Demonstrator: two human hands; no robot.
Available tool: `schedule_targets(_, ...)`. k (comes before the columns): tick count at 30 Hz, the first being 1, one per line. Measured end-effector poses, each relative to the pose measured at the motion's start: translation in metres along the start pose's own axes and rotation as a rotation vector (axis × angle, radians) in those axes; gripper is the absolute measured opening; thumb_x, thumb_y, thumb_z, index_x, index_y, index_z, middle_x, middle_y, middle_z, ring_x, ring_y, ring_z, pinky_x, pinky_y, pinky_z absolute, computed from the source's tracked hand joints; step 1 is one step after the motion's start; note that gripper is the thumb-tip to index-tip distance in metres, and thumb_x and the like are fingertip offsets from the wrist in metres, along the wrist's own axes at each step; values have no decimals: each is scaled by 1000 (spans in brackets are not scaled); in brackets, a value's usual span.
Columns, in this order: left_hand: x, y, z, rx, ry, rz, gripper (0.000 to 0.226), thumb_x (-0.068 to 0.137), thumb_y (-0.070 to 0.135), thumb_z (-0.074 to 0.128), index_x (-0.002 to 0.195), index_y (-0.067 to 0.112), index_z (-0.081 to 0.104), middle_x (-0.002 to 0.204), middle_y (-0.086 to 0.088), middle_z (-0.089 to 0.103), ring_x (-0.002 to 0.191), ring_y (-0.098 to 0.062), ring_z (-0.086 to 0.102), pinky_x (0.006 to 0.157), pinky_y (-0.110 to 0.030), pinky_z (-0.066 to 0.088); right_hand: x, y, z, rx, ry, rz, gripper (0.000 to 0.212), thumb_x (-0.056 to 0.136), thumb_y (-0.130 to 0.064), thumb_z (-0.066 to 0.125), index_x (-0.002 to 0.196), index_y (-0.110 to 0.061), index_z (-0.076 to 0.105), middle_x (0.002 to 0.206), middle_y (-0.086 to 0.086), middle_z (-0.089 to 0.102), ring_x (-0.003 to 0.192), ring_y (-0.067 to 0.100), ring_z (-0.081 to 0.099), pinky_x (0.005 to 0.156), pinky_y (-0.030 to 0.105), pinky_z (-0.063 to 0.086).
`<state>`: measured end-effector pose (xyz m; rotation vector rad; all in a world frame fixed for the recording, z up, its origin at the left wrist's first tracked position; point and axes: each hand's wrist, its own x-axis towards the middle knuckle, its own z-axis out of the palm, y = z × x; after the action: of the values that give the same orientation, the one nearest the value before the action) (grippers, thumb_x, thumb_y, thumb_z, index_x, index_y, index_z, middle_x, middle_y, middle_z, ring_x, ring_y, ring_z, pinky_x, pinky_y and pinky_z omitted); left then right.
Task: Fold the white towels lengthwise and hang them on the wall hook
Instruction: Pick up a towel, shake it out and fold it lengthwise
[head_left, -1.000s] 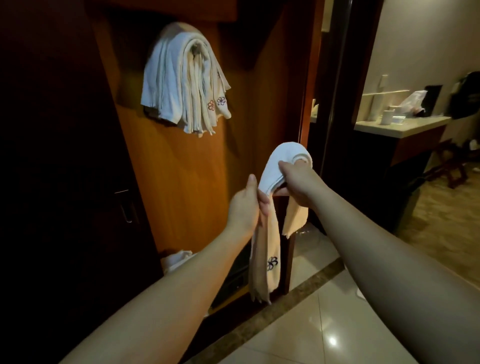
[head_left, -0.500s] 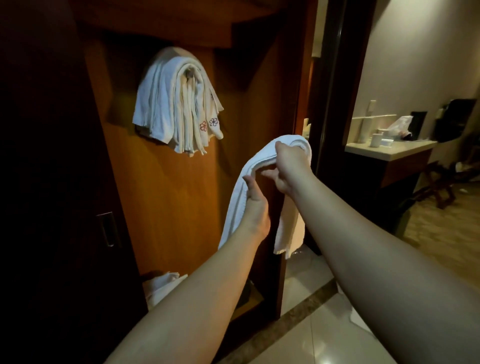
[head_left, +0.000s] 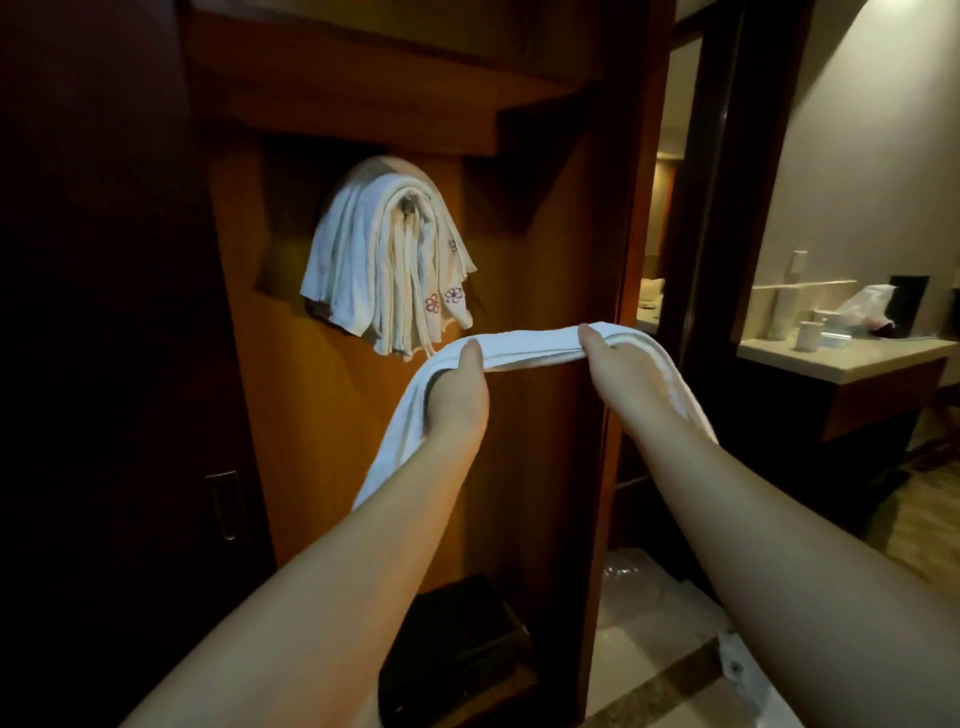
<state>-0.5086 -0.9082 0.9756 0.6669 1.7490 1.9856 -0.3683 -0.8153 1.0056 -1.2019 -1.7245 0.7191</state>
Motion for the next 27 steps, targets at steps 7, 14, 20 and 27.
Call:
schedule_targets(7, 50, 37, -39, -16, -61, 120, 56, 96, 60, 50, 134, 20, 60, 120, 0, 64, 115, -20, 59, 96, -32, 41, 34, -17, 29, 106, 0, -15, 63, 101, -61, 40, 71, -11, 65, 59, -1, 55, 59, 20, 56, 52, 30, 33)
schedule_targets(14, 115, 80, -75, 260, -157, 266, 79, 83, 83, 31, 120, 22, 66, 102, -2, 75, 98, -20, 70, 90, -39, 57, 83, -56, 89, 448, -35, 74, 60, 95, -70, 42, 100, -16, 67, 93, 4, 63, 97, 25, 62, 90, 44, 44)
schedule_targets(20, 195, 117, -104, 278, -120, 375, 51, 92, 77, 29, 90, 36, 59, 85, 17, 59, 78, 2, 54, 79, -21, 43, 130, -112, 140, 495, -18, -12, 73, 92, -80, 25, 121, -24, 64, 115, 5, 68, 112, 25, 62, 99, 45, 43)
schedule_targets(27, 274, 154, -112, 333, -156, 369, 87, 91, 79, 19, 149, 19, 44, 154, -16, 43, 140, -33, 40, 114, -46, 32, 189, -165, 177, 610, -17, -125, 68, 102, -67, 25, 138, -19, 56, 117, -4, 57, 121, 18, 50, 101, 36, 31)
